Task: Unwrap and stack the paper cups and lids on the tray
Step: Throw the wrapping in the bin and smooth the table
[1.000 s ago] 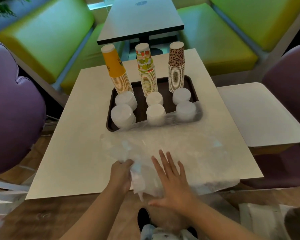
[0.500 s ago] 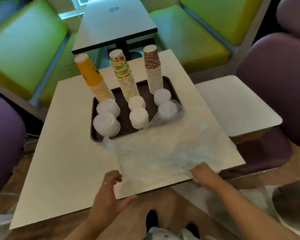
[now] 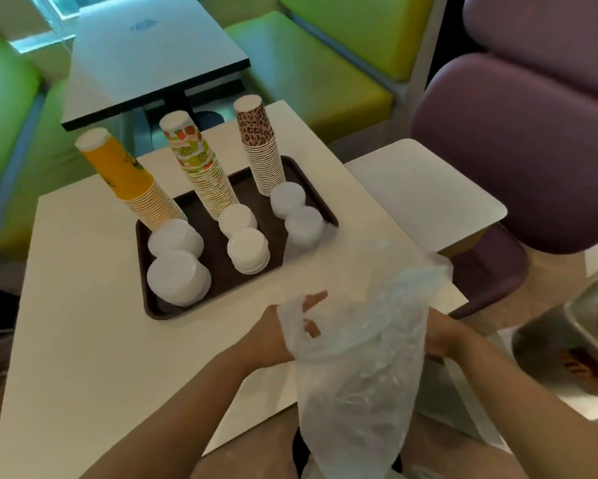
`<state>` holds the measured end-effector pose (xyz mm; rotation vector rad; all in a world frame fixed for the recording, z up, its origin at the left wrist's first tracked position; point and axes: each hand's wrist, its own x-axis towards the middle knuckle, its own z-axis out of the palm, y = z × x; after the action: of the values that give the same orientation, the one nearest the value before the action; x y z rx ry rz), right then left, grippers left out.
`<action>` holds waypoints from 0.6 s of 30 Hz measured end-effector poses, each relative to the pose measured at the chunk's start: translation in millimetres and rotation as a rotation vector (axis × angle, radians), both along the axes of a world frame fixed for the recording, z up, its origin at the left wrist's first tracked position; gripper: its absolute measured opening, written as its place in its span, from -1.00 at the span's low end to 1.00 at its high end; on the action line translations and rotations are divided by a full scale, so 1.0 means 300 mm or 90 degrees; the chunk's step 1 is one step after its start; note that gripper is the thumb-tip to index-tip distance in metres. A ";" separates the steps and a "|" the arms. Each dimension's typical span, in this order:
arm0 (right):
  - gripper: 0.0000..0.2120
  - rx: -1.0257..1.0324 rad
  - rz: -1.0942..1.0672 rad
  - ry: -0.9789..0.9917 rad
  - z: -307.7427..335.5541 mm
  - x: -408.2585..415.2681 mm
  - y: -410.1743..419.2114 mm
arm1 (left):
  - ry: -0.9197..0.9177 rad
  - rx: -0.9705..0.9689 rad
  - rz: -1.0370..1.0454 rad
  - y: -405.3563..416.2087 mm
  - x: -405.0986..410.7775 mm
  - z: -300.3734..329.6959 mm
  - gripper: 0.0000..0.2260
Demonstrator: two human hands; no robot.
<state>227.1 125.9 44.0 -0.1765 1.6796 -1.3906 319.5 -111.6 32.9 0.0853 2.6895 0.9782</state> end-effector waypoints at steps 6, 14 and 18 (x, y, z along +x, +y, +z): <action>-0.91 0.012 -0.346 0.041 -0.110 -0.032 0.002 | -0.209 0.291 0.377 0.012 -0.071 -0.112 -0.82; -0.43 0.317 -0.372 0.397 -0.229 -0.042 0.002 | -0.254 0.153 0.449 0.012 -0.111 -0.192 -0.69; -0.26 0.369 -0.176 0.814 -0.205 0.041 -0.056 | -0.214 0.109 0.441 0.035 -0.107 -0.179 -0.75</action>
<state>239.5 109.1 -17.6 -0.5956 3.1814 -0.8799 287.5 -101.0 -20.8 -0.9427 2.3321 1.2596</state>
